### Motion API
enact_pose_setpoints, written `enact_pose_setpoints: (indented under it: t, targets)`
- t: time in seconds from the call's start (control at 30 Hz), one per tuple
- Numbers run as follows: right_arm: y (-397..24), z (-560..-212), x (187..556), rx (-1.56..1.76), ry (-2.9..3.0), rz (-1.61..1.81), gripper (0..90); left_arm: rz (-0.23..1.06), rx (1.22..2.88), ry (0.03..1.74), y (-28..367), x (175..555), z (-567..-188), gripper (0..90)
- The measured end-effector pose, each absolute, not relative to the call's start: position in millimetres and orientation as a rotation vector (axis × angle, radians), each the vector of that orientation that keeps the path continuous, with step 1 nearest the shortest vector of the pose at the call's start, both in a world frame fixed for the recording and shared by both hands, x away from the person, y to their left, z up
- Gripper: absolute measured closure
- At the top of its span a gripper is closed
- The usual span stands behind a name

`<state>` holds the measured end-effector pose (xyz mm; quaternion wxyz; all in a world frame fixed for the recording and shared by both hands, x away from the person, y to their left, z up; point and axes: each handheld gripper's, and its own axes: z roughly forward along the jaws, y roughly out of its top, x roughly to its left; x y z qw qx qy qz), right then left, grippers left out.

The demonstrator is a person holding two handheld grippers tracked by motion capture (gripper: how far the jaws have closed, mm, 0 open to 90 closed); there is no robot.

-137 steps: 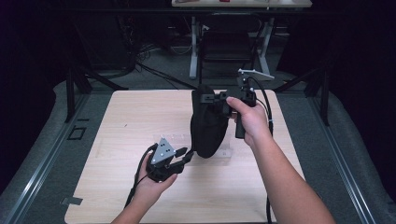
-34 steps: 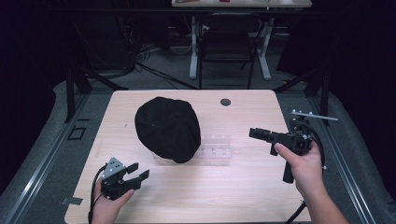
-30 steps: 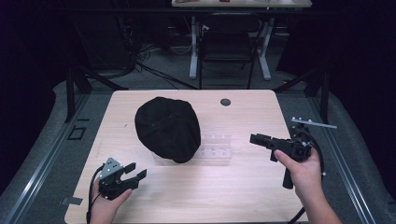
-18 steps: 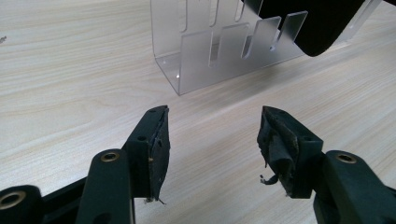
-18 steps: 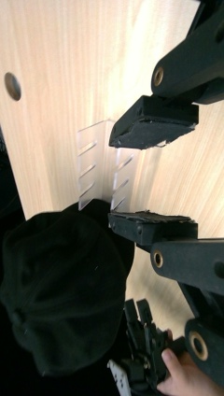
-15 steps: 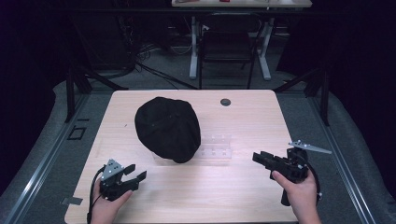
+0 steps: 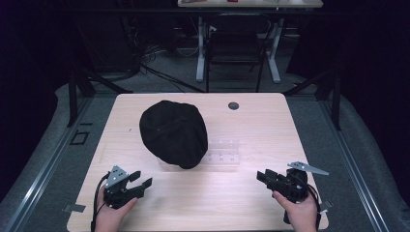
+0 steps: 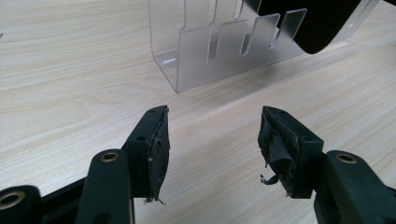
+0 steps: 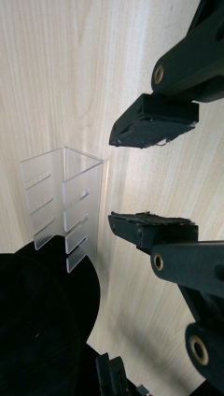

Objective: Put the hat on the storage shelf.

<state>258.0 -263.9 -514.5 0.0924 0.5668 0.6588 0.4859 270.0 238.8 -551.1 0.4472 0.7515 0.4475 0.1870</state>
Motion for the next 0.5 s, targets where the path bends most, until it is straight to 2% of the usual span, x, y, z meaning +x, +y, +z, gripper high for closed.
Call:
enact_pose_setpoints:
  t: [0.5]
  targets:
    - [-268, -545, 256, 1.696, 1.904, 1.409, 51.8, 0.476, 1.886, 1.073, 227, 270, -553, 44.2]
